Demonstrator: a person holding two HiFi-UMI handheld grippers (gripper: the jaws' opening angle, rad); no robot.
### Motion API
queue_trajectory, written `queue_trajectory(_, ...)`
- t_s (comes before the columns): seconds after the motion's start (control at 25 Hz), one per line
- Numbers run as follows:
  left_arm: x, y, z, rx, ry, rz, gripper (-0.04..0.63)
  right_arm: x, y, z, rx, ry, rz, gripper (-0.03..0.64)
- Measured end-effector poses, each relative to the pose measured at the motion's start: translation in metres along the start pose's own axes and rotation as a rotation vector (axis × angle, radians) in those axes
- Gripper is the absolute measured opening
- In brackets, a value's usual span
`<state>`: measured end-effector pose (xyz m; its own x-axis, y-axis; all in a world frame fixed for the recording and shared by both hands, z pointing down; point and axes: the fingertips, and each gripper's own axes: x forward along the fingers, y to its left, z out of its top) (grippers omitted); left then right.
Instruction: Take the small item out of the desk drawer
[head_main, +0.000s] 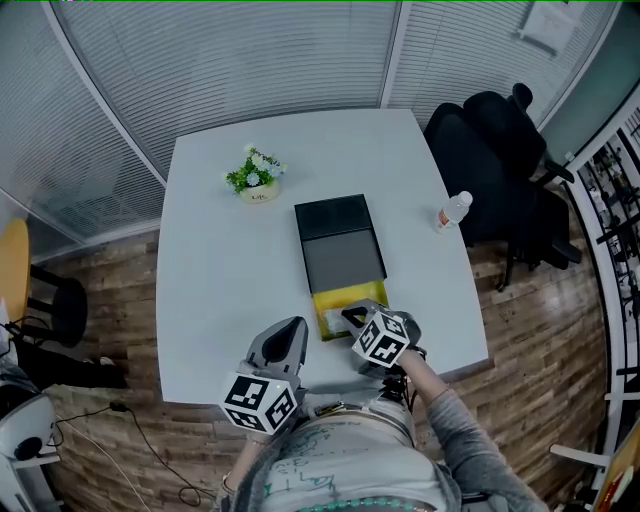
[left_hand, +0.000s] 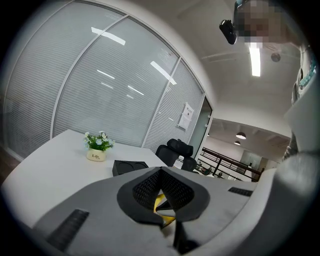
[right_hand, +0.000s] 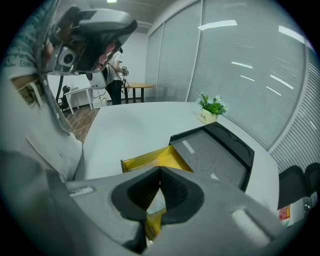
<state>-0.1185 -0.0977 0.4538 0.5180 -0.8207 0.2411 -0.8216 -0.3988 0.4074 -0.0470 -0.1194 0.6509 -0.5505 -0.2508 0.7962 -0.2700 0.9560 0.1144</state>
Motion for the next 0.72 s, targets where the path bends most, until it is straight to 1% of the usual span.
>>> queue_trajectory(0.16,-0.005,0.003,-0.003,-0.006,0.001,-0.001,-0.003,0.008,0.009,-0.006,-0.018,0.031,0.035,0.0)
queue_trajectory(0.36,-0.008,0.008,-0.004,-0.006,-0.003,0.013,-0.003,0.022,0.02,-0.019,-0.058,0.107,0.128,0.0)
queue_trajectory(0.4,-0.009,0.009,-0.004,-0.007,-0.004,0.015,-0.003,0.025,0.022,-0.021,-0.067,0.121,0.143,0.01)
queue_trajectory(0.44,-0.01,0.009,-0.005,-0.008,-0.003,0.016,-0.003,0.027,0.024,-0.022,-0.075,0.135,0.159,0.05)
queue_trajectory(0.48,-0.011,0.01,-0.005,-0.011,-0.001,0.017,-0.003,0.03,0.026,-0.023,-0.083,0.148,0.174,0.066)
queue_trajectory(0.72,-0.016,0.012,-0.01,-0.023,0.004,0.022,-0.003,0.05,0.026,-0.033,-0.115,0.225,0.181,0.054)
